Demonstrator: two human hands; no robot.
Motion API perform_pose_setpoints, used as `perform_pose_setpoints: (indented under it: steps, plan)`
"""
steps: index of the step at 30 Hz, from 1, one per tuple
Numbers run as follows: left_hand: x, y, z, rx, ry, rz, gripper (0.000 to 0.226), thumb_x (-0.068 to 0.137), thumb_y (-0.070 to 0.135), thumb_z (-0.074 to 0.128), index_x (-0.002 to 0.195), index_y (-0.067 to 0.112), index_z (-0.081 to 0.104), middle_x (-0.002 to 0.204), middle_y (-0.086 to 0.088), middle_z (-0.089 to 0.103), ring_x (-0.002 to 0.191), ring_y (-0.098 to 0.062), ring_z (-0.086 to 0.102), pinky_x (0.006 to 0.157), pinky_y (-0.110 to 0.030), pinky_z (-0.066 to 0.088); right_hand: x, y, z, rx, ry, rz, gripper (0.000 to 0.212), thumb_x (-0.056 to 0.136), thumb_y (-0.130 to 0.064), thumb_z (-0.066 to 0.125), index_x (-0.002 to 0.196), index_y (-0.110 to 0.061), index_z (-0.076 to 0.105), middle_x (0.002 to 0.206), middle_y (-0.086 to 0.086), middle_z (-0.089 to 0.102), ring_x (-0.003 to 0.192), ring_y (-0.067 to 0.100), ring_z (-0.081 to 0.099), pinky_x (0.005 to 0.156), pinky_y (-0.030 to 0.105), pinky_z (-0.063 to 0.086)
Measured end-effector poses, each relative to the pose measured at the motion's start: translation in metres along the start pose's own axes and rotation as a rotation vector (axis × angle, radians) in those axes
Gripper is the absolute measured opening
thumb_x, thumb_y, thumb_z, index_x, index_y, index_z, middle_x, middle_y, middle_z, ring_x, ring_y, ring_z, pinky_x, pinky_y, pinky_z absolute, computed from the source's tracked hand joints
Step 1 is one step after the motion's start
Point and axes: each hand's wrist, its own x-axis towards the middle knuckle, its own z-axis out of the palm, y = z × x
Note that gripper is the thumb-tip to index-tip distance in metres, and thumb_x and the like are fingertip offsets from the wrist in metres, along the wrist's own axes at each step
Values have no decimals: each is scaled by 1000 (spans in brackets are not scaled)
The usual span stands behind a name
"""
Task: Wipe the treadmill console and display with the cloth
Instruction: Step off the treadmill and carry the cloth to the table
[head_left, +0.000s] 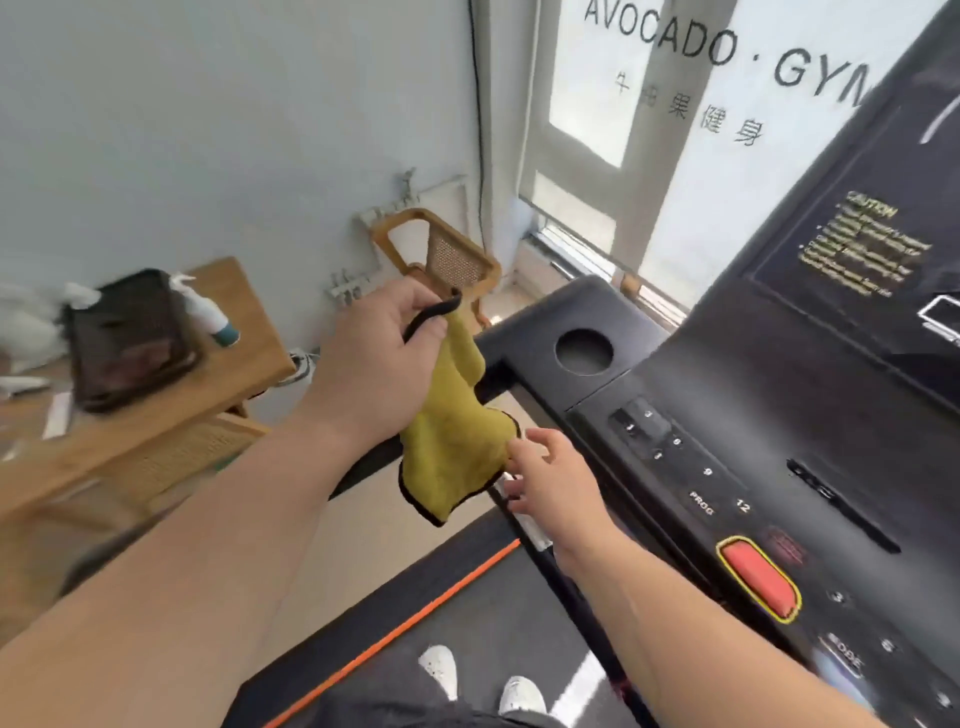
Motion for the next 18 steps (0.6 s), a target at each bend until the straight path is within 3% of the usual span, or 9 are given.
perform_pose_setpoints:
  steps: [4, 10, 14, 18]
  plan:
    - [-29, -31, -48, -10, 135, -77, 10, 98, 24, 59, 92, 30, 65, 83, 4, 73, 79, -14, 67, 68, -36, 52, -17, 12, 60, -118, -66, -11, 38, 99, -40, 62, 134, -27, 54, 103, 0, 69, 91, 19, 69, 84, 42, 61]
    - [-72, -82, -116, -16, 237, -136, 9, 98, 23, 57, 94, 23, 66, 85, -8, 72, 81, -27, 66, 76, -53, 54, -36, 31, 163, -90, -371, 168, 57, 105, -47, 50, 155, -28, 31, 119, 4, 66, 109, 19, 66, 102, 43, 55]
    - [-101, -133, -173, -115, 335, -170, 12, 93, 33, 55, 93, 26, 65, 85, -6, 71, 83, -29, 68, 77, -56, 56, -49, 43, 234, 50, -401, 190, 64, 105, -28, 56, 160, -32, 23, 126, 10, 66, 111, 20, 68, 108, 45, 51]
    - [-131, -202, -242, -170, 466, -190, 12, 98, 25, 56, 92, 32, 63, 84, 3, 69, 80, -15, 66, 74, -42, 56, -71, 46, 296, 85, -290, 166, 66, 101, -5, 60, 152, -34, 32, 117, 13, 66, 109, 28, 69, 92, 46, 61]
